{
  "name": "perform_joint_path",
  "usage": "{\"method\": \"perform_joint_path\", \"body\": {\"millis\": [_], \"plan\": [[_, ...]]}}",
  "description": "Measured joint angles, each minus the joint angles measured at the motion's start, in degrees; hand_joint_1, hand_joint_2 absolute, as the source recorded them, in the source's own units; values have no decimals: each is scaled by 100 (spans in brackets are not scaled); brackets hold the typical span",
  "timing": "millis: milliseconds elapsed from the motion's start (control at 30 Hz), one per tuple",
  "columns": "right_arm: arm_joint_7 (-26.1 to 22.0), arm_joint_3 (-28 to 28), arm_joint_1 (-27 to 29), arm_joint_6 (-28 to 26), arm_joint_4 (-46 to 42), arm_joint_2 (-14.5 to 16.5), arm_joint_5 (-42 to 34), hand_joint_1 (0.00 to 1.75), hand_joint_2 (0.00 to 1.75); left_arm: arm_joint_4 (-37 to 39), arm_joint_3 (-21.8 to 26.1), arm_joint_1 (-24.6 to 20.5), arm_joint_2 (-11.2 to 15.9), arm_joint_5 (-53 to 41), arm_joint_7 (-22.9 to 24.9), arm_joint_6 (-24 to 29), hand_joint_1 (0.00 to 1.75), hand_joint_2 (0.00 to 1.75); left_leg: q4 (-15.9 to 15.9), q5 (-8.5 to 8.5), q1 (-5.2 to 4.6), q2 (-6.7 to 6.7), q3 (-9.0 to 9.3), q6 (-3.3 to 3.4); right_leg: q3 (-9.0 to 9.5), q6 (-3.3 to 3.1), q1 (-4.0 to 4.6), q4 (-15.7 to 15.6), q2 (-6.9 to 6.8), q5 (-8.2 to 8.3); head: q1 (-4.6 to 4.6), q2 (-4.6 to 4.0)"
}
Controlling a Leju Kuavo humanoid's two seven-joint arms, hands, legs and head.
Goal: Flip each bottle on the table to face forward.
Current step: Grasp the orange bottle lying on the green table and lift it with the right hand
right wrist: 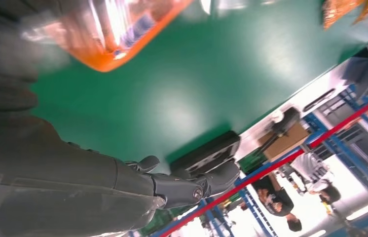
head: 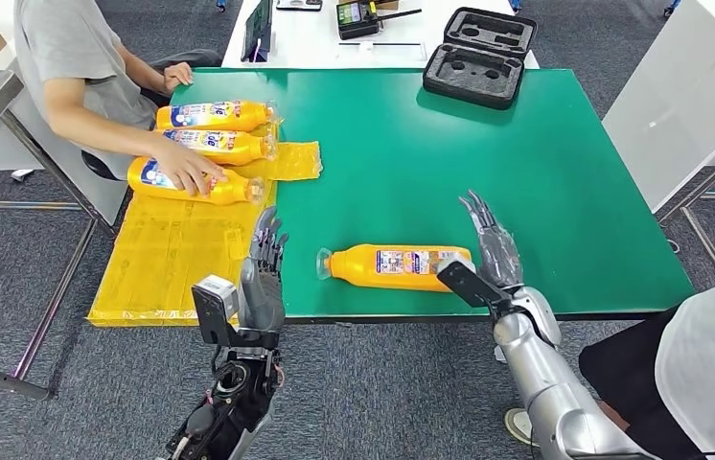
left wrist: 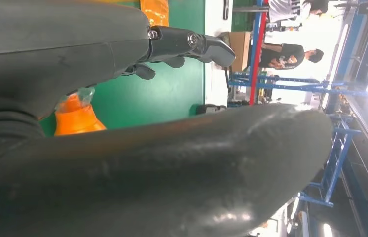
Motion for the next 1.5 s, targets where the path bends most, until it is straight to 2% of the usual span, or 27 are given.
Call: {"method": "perform_joint_path", "body": {"millis": [233, 500, 733, 1100, 1500], "plan": [[0, 457, -247, 305, 117, 11, -508, 0, 175, 37, -46, -38, -21, -1, 1, -11, 0, 0, 0, 0, 0, 0, 0, 0, 0, 0, 0, 0, 0, 0, -1, 0], [0, 817, -411, 288, 369, 20, -577, 0, 175, 48, -57, -40, -28, -2, 1, -1, 0, 0, 0, 1, 0, 0, 0, 0, 0, 0, 0, 0, 0, 0, -1, 0], [133, 983, -629, 439, 809, 22, -468, 0, 175, 56, -91, -46, -32, -12, 1, -50, 0, 0, 0, 1, 0, 0, 0, 0, 0, 0, 0, 0, 0, 0, -1, 0], [616, 1320, -838, 824, 1329, 92, -51, 0, 175, 72, -92, -102, -32, -39, -1, -25, 0, 0, 1, 1, 0, 0, 0, 0, 0, 0, 1, 1, 0, 0, -2, 0], [769, 1547, -965, 1029, 1548, 208, 156, 0, 175, 70, -92, -104, -32, -57, -1, 34, 0, 0, 1, 1, 0, 0, 0, 0, 0, 0, 0, 1, 0, 0, -1, 0]]}}
